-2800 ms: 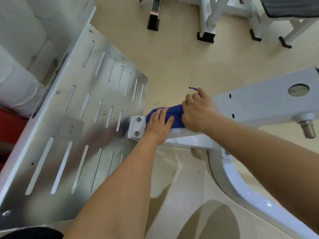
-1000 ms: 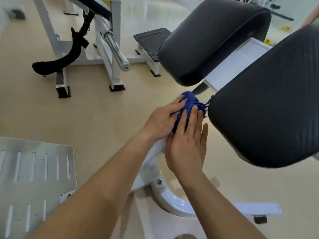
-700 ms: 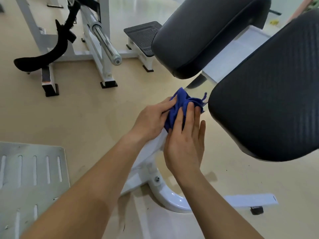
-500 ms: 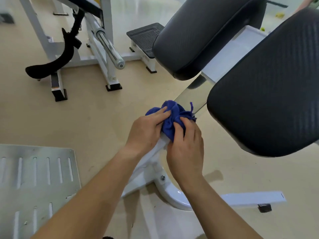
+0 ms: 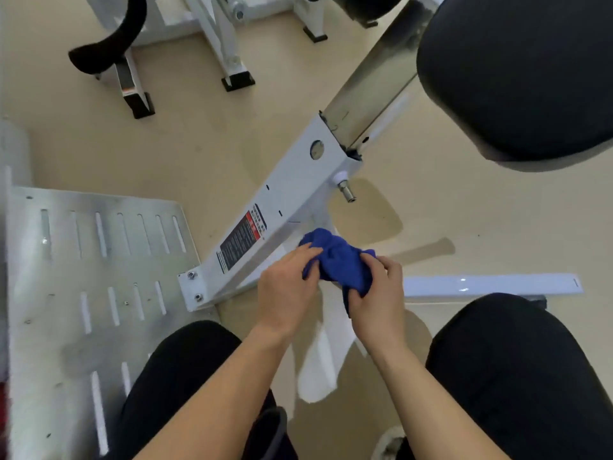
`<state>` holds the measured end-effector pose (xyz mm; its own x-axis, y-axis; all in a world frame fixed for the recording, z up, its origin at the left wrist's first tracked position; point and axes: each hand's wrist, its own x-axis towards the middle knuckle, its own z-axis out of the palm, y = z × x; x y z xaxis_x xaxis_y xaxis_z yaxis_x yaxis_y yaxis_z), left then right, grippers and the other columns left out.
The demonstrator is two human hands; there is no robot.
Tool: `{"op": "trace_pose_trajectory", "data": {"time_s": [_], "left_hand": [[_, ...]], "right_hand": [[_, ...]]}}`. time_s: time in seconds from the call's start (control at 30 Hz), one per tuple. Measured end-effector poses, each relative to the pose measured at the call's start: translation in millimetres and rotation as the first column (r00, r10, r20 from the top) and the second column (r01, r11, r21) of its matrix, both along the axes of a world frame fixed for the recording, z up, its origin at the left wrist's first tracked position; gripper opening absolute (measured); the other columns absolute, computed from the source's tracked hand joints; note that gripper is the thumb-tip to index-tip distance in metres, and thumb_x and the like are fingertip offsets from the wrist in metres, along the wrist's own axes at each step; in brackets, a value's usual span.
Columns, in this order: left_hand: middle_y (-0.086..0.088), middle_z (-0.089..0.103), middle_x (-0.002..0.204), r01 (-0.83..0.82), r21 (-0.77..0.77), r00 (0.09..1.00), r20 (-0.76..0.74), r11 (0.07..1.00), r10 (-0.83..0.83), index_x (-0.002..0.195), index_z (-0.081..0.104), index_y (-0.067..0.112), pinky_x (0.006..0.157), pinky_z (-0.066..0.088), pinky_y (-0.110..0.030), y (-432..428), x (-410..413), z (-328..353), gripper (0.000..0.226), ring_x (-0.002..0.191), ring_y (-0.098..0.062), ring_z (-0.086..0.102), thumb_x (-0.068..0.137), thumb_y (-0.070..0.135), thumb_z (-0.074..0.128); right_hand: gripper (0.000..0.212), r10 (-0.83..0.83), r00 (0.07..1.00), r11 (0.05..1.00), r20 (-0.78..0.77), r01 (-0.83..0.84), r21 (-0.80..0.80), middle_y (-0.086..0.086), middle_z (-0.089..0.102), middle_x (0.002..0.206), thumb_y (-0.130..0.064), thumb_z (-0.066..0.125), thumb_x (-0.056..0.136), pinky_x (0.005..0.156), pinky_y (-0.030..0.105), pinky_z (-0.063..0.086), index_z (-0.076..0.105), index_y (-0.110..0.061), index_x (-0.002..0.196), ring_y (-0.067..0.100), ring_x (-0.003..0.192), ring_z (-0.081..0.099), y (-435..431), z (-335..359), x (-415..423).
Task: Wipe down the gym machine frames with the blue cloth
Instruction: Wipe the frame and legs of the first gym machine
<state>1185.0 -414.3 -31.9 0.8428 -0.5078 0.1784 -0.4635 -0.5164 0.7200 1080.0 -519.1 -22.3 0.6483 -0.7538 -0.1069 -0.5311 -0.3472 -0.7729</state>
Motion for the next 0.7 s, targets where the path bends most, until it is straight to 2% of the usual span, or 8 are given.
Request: {"op": "trace_pose_trajectory", "data": {"time_s": [0.07,0.17,0.27,0.33,0.43,0.5,0.6,0.7], "left_hand": [[0.008,0.071,0.113,-0.018,0.103,0.995,-0.091,0.994,0.028,0.11,0.072,0.023,0.087,0.051,-0.03,-4,0,-12,0.026,0.1,-0.014,0.066,0.087,0.014,0.065],[0.007,0.066,0.112,-0.005,0.208,0.988,-0.148,0.978,0.036,0.108,0.069,0.022,0.084,0.05,-0.033,-12,3,-43,0.024,0.097,-0.016,0.062,0.086,0.014,0.063],[0.003,0.061,0.117,-0.048,0.269,0.984,-0.154,0.962,0.092,0.112,0.066,0.018,0.083,0.05,-0.04,-12,2,-90,0.023,0.1,-0.02,0.06,0.09,0.013,0.06],[-0.001,0.057,0.129,-0.098,0.237,0.979,-0.15,0.967,0.136,0.125,0.062,0.014,0.092,0.048,-0.03,-7,3,-122,0.03,0.111,-0.02,0.057,0.096,0.013,0.055],[0.01,0.04,0.149,-0.248,0.261,0.943,-0.155,0.933,0.294,0.146,0.042,0.026,0.094,0.024,0.002,-5,12,-156,0.042,0.13,-0.007,0.041,0.105,0.031,0.038],[0.008,0.036,0.154,-0.305,0.303,0.935,-0.088,0.903,0.345,0.15,0.036,0.025,0.108,0.027,-0.01,-5,20,-182,0.044,0.137,-0.008,0.036,0.107,0.034,0.035],[-0.021,0.039,0.151,-0.36,0.323,0.927,0.016,0.875,0.375,0.143,0.042,-0.002,0.114,0.036,-0.045,1,32,-223,0.053,0.139,-0.035,0.039,0.094,0.005,0.06],[-0.024,0.035,0.153,-0.257,0.469,0.966,0.089,0.845,0.245,0.145,0.038,-0.004,0.114,0.033,-0.051,10,42,-263,0.056,0.141,-0.041,0.034,0.095,0.02,0.047]], "right_hand": [[0.052,-0.017,0.997,0.998,-0.069,0.021,0.051,-0.012,0.033,0.129,-0.003,0.059,0.089,0.081,0.014,0.036,0.049,-0.019,0.137,-0.021,0.093,0.045,-1,-15,0],[0.048,0.05,0.988,0.997,-0.143,-0.04,0.073,-0.004,0.034,0.134,0.0,0.055,0.087,0.069,0.014,0.037,0.05,-0.019,0.131,0.002,0.084,0.05,-10,-44,10],[0.039,0.195,0.955,0.98,-0.223,-0.182,0.077,0.002,0.033,0.135,-0.001,0.052,0.087,0.073,0.023,0.041,0.05,-0.014,0.124,0.018,0.088,0.054,-22,-82,23],[0.04,0.282,0.927,0.959,-0.249,-0.28,0.046,0.005,0.031,0.138,-0.001,0.052,0.087,0.078,0.026,0.041,0.049,-0.011,0.126,0.025,0.097,0.057,-30,-109,34],[0.059,0.355,0.883,0.911,-0.306,-0.4,-0.098,0.006,0.021,0.151,0.001,0.05,0.089,0.09,0.03,0.044,0.037,-0.01,0.145,0.028,0.121,0.048,-30,-147,54],[0.067,0.424,0.856,0.846,-0.295,-0.491,-0.209,0.012,0.018,0.157,0.004,0.049,0.09,0.102,0.036,0.043,0.029,-0.01,0.152,0.028,0.134,0.037,-24,-170,71],[0.067,0.517,0.799,0.754,-0.305,-0.595,-0.279,0.018,0.026,0.155,0.003,0.052,0.089,0.102,0.04,0.046,0.03,-0.006,0.152,0.034,0.136,0.038,-18,-208,101],[0.061,0.536,0.76,0.716,-0.368,-0.64,-0.278,0.018,0.032,0.155,-0.007,0.053,0.091,0.098,0.046,0.049,0.035,-0.005,0.149,0.035,0.132,0.041,-15,-239,122]]}}
